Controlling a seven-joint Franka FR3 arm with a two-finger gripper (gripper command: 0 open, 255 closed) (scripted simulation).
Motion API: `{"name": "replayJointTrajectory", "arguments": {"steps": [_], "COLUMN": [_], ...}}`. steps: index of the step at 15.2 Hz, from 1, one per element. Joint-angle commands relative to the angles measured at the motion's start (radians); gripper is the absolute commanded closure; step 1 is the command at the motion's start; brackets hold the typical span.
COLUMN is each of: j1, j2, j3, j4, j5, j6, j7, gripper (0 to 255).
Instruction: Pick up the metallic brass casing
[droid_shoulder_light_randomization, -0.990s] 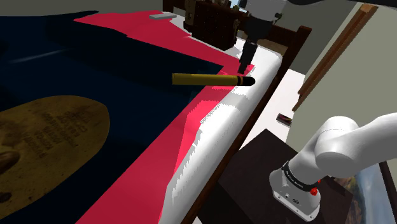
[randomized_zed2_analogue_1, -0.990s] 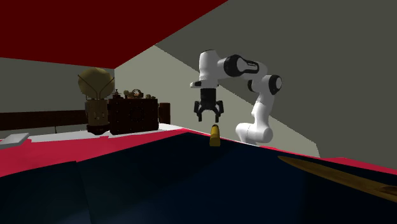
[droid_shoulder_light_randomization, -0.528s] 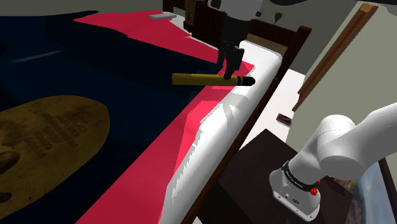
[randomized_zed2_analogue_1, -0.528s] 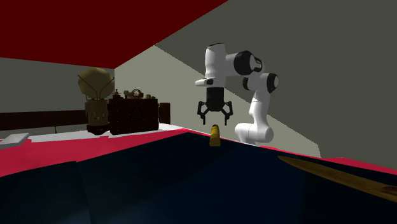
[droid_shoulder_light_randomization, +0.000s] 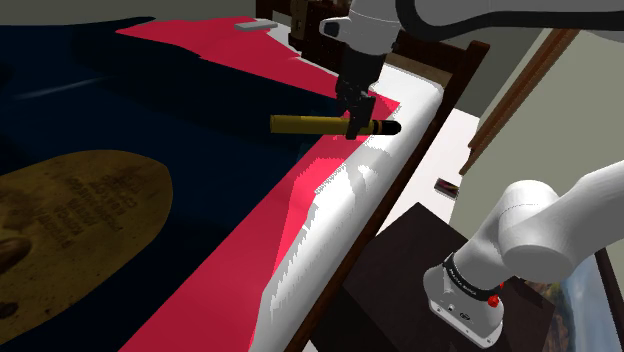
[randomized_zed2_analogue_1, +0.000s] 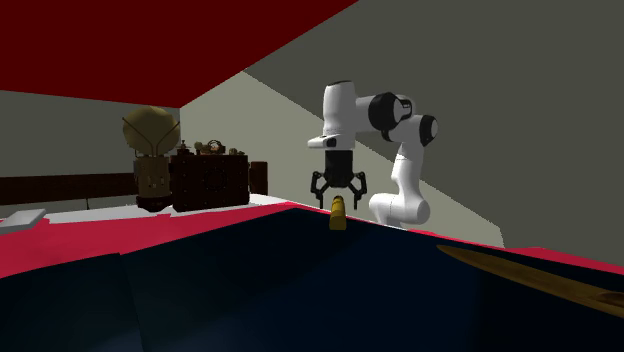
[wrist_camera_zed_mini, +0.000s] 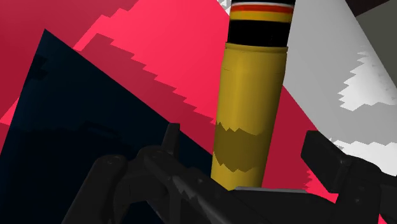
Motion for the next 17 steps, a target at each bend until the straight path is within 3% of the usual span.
{"name": "replayJointTrajectory", "arguments": {"steps": [1, 2, 11, 17], "j1": [0.0, 0.0, 0.0, -0.001], "j2": [0.0, -0.001, 0.0, 0.006], "j3": [0.0, 0.001, 0.0, -0.002], "j4": [-0.006, -0.007, -0.006, 0.081], "j5": [0.0, 0.0, 0.0, -0.002], "j6": [0.006, 0.006, 0.006, -0.074], "j7": [0.0, 0.0, 0.0, 0.001], "gripper": [0, 255, 255, 255]}}
